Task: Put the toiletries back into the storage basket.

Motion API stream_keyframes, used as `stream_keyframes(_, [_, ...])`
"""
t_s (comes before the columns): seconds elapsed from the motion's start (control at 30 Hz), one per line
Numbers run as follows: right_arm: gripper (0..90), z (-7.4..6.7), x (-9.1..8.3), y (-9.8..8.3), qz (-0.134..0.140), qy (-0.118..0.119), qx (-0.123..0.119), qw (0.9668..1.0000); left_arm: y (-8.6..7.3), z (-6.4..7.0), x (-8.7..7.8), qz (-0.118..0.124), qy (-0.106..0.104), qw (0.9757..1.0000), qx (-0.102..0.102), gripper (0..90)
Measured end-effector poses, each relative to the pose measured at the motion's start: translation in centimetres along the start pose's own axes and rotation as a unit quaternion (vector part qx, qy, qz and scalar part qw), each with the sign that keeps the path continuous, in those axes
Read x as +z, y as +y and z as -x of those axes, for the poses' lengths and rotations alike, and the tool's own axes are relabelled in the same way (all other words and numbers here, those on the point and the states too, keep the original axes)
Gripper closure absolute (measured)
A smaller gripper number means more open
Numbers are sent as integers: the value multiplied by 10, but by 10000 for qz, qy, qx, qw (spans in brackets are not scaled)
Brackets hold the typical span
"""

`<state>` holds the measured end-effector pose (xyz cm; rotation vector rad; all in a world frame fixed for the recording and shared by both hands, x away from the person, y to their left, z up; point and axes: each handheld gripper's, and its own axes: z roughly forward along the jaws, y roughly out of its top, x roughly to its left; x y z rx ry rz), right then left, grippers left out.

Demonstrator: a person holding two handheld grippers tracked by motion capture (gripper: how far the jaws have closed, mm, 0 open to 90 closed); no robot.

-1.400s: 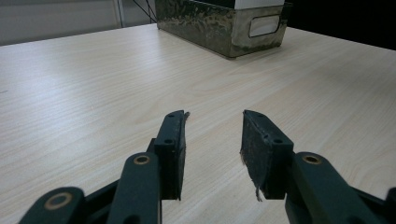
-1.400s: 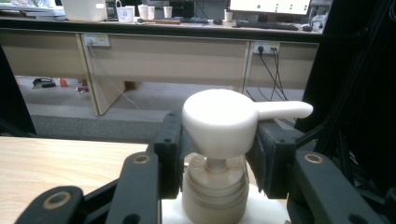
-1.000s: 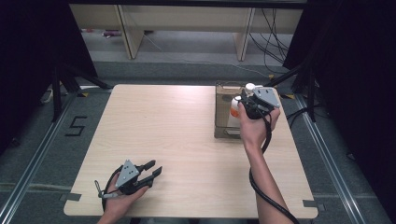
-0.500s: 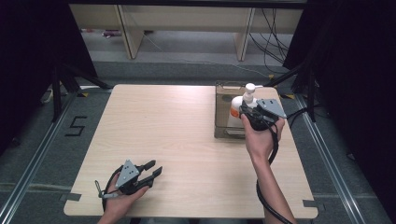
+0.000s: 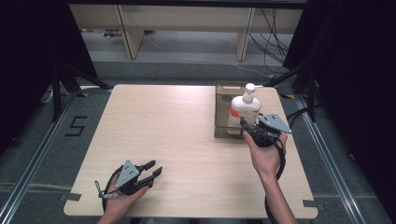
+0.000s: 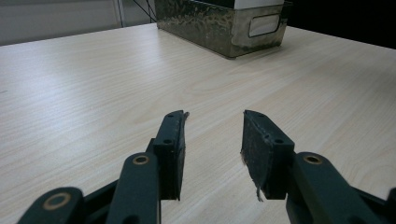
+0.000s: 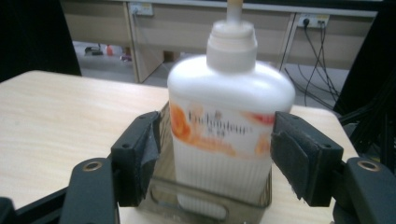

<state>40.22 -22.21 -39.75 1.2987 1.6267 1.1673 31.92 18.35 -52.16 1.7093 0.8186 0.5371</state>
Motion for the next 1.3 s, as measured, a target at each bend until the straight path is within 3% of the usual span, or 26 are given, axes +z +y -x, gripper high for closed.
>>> stream_keyframes(0.17, [347, 9, -4, -19, -115, 69, -58, 9999, 0, 0, 0, 5, 8, 10000, -3, 586])
stream_keyframes(0.23, [355, 11, -8, -27, -217, -15, 35, 9998, 0, 0, 0, 4, 16, 10000, 2, 583])
stream_keyframes(0.33, [373, 17, -11, -40, -61, -86, -115, 9999, 0, 1, 0, 12, 15, 10000, -11, 580])
stream_keyframes(0.4, [374, 21, -12, -52, -104, -25, -41, 9999, 0, 1, 0, 12, 16, 10000, -14, 578])
stream_keyframes(0.47, [374, 23, -15, -60, -219, -138, -57, 9996, 0, 0, 0, -19, 17, 10000, -2, 574])
stream_keyframes(0.57, [380, 28, -18, -75, -275, -118, -115, 9995, 0, 0, 0, -16, 25, 10000, -4, 569])
stream_keyframes(0.6, [381, 26, -21, -81, -239, -146, -15, 9996, 0, 0, 0, -19, 31, 10000, -8, 567])
stream_keyframes(0.63, [381, 29, -22, -84, -232, -97, -122, 9996, 0, 0, 0, -24, 35, 10000, -17, 566])
stream_keyframes(0.67, [382, 27, -24, -88, -336, -136, 4, 9993, 0, 0, 1, -1, 25, 10000, -39, 564])
stream_keyframes(0.7, [383, 28, -25, -93, -228, -82, -9, 9997, 0, 0, 1, 27, 4, 10000, -44, 563])
stream_keyframes(0.87, [385, 27, -32, -112, -306, 2, 37, 9995, 0, 0, 1, 8, 24, 10000, -23, 553])
stream_keyframes(0.9, [385, 26, -33, -115, -333, -16, 91, 9994, 0, 0, 2, 5, 19, 10000, -24, 552])
stream_keyframes(0.93, [385, 28, -33, -118, -412, 34, -15, 9991, 0, 0, 2, 5, 19, 10000, -24, 551])
stream_keyframes(1.03, [385, 27, -37, -122, -416, -23, 158, 9990, 0, 0, 1, 8, 9, 10000, -30, 550])
stream_keyframes(1.13, [384, 29, -36, -124, -283, -9, 18, 9996, 0, 0, 2, 0, 1, 10000, -17, 550])
stream_keyframes(1.17, [384, 28, -38, -124, -411, -129, 73, 9990, 0, 0, 2, 0, 1, 10000, -16, 550])
stream_keyframes(1.2, [384, 27, -36, -125, -357, -149, 97, 9992, 0, 0, 2, 4, 1, 10000, -24, 550])
stream_keyframes(1.3, [383, 28, -37, -125, -349, -22, 98, 9993, 0, 0, 2, 1, 4, 10000, -26, 550])
